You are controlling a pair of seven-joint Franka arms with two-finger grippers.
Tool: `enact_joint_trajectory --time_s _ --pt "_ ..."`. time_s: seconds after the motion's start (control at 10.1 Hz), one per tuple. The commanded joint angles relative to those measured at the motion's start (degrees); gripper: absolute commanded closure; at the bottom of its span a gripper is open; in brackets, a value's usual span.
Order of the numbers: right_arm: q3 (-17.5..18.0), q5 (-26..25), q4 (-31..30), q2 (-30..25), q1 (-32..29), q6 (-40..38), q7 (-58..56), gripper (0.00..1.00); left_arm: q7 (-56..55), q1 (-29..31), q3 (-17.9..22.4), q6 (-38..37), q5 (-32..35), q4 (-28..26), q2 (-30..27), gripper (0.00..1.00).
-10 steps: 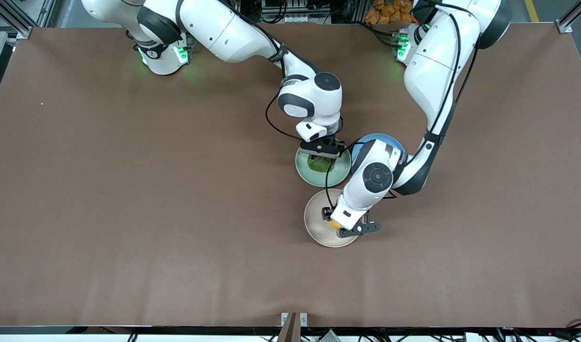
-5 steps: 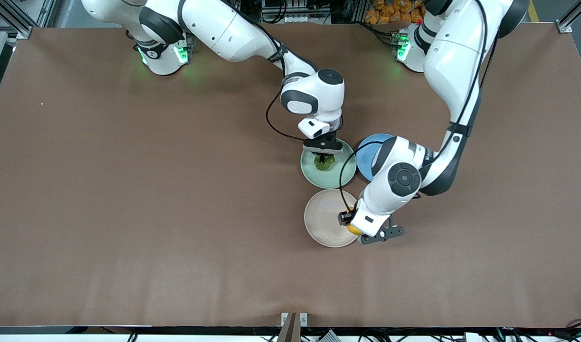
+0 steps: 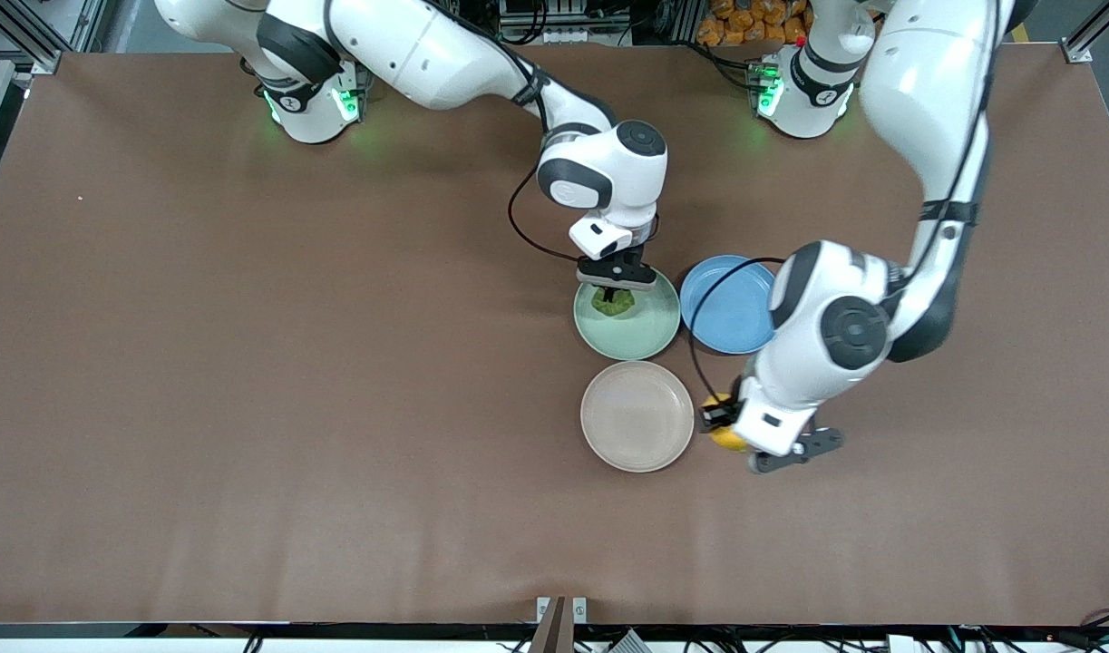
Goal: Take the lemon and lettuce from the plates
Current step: 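Grasp the lemon with the left gripper while the right gripper grasps the lettuce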
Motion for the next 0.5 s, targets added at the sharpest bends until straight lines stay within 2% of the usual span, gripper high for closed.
enact_joint_trajectory --time_s 0.0,0.3,0.4 --pt "2.02 9.81 -1.69 -8.99 -6.63 -5.79 -10.52 1.00 -1.14 2.17 0.41 -1.38 -0.11 -1.70 -4.97 1.00" --pt "0.63 23.79 -2.31 -20.41 -18.31 -18.07 -29.49 1.00 -0.44 6.12 1.20 -7.78 1.20 -2.75 -9.71 1.00" --pt "-0.60 26.62 -3.18 -23.50 -22.52 -21.33 -35.99 1.00 0.26 7.44 1.12 -10.50 1.99 -4.58 -12.08 1.00"
